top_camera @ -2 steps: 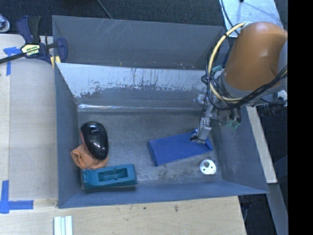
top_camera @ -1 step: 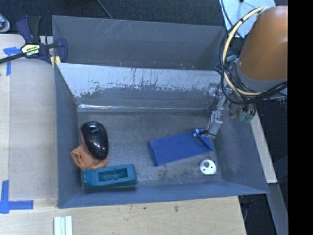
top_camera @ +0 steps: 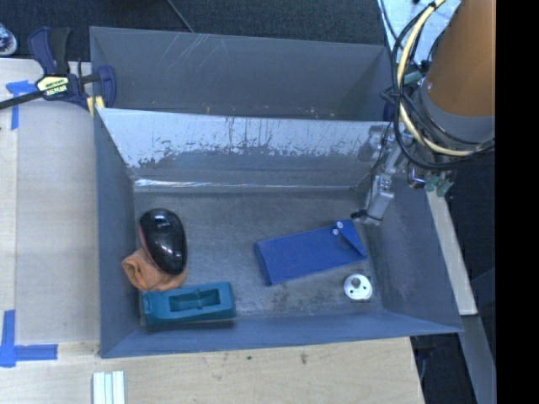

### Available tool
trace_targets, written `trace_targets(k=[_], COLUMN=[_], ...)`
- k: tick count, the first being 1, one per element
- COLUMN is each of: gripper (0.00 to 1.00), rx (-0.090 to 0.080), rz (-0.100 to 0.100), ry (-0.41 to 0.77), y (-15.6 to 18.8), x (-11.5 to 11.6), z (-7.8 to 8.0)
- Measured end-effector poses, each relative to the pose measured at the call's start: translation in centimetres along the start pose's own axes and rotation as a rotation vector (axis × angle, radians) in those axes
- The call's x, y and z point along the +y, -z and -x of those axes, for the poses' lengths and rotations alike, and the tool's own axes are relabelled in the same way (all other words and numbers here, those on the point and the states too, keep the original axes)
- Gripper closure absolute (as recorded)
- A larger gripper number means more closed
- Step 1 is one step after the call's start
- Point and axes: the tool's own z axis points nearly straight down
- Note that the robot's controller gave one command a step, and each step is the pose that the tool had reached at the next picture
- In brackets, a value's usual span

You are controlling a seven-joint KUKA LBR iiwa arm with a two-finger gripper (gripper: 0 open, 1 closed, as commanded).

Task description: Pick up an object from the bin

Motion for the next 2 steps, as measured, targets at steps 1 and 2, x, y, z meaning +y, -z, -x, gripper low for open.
trace_targets(k=[1,2], gripper=[0.00,0.00], rx=[-0.002,0.007], rz=[0.000,-0.002], ry=[0.116,0.084], y=[5.4,11.0], x=[2.4,1.6], z=[1.6,-3.0])
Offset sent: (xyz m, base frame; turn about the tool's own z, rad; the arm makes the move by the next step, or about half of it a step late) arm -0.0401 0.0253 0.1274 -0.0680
